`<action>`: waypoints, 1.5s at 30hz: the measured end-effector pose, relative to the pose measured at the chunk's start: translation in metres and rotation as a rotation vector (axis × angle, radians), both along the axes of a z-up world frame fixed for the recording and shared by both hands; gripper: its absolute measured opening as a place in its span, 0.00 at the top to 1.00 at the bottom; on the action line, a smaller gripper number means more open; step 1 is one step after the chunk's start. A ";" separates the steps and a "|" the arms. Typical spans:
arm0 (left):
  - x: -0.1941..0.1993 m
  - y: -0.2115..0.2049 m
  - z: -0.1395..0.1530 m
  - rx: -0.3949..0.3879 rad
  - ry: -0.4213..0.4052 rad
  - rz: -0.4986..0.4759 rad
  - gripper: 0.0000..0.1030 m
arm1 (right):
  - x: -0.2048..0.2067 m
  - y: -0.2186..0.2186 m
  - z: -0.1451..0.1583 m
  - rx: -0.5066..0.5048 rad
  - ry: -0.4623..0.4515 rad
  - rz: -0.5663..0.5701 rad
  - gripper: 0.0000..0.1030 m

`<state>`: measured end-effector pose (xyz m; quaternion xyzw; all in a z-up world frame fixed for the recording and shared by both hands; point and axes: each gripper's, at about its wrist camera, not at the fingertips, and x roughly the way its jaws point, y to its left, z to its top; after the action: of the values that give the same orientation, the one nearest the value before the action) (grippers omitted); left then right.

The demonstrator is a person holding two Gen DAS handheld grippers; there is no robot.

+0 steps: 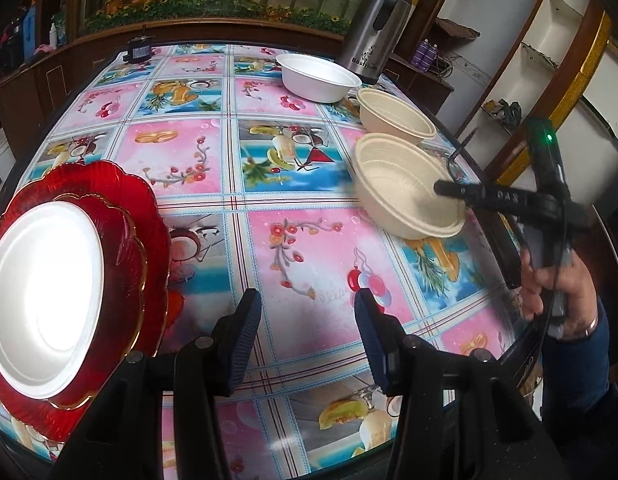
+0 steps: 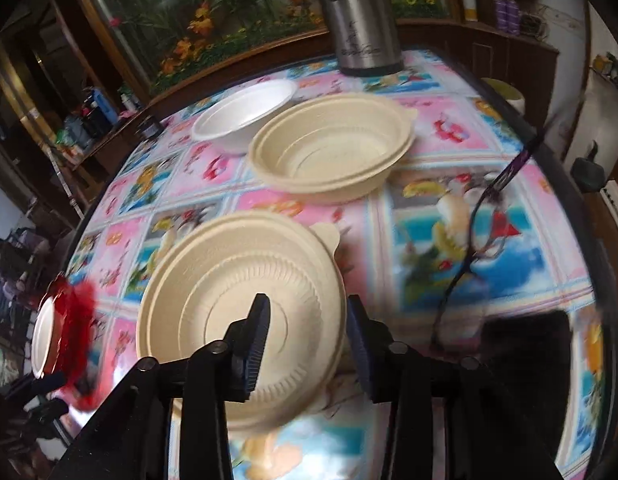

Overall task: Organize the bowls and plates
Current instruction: 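Grasp the rim of the beige pulp plate with the left tool, then lift the beige pulp plate and carry it toward the plate stack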

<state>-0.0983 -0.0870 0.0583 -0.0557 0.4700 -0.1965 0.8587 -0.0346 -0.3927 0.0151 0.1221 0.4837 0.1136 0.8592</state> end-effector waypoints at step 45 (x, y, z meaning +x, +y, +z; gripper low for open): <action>0.040 -0.063 -0.009 0.157 -0.085 0.021 0.87 | -0.064 0.033 0.001 0.166 -0.001 0.131 0.76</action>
<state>-0.0579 -0.1499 0.0494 0.0155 0.4465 -0.1522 0.8816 -0.0989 -0.3599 0.0161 0.1609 0.4792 0.2090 0.8371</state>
